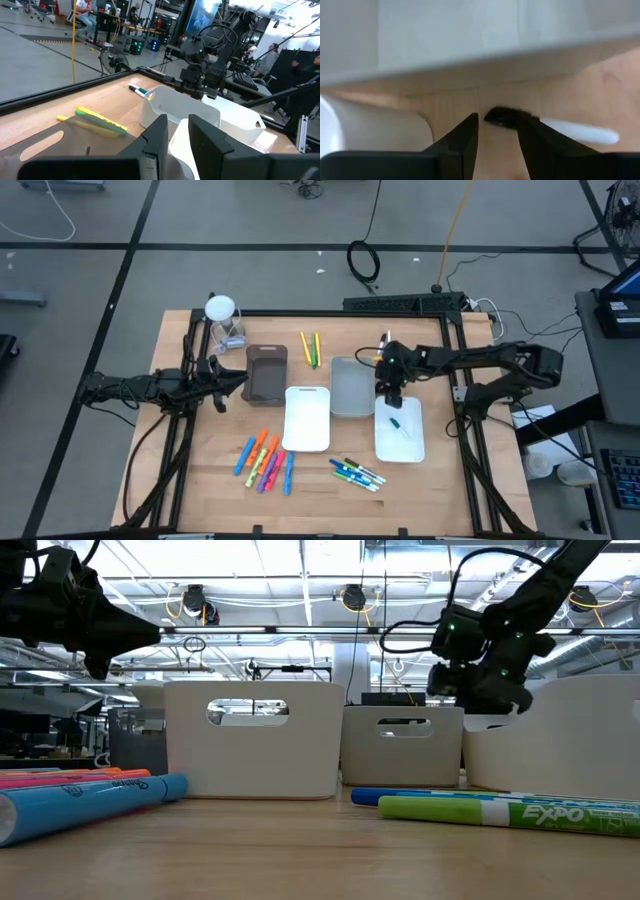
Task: Pick & Place Markers
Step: Put the bottom black mini marker into the right white bin
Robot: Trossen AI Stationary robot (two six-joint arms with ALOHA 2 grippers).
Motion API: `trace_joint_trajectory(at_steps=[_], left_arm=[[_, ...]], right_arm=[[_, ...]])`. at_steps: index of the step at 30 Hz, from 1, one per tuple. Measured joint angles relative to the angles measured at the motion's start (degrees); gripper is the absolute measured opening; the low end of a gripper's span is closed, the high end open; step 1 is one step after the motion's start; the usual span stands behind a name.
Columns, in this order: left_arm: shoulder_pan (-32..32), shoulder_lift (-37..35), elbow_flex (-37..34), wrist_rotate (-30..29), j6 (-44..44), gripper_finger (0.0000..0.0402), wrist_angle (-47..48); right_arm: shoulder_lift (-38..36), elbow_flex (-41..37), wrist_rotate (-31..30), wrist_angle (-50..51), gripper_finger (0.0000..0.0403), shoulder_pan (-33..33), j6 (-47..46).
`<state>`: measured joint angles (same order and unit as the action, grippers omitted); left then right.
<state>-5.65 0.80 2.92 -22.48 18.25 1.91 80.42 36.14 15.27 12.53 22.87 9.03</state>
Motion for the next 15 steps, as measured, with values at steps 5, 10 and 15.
trace_joint_trajectory(at_steps=[5,10,15], left_arm=[[0.00,0.00,0.00,0.00,0.01,0.0079,-0.03],[0.00,0.02,0.00,0.00,0.01,0.0079,0.00],[-0.01,0.00,0.00,0.00,0.01,0.0079,-0.02]], right_arm=[[2.23,0.03,0.19,0.92,0.0113,0.02,0.46],[3.69,0.17,0.48,0.83,0.0112,0.04,0.69],[2.20,0.04,-0.77,0.88,0.0110,0.33,1.30]])
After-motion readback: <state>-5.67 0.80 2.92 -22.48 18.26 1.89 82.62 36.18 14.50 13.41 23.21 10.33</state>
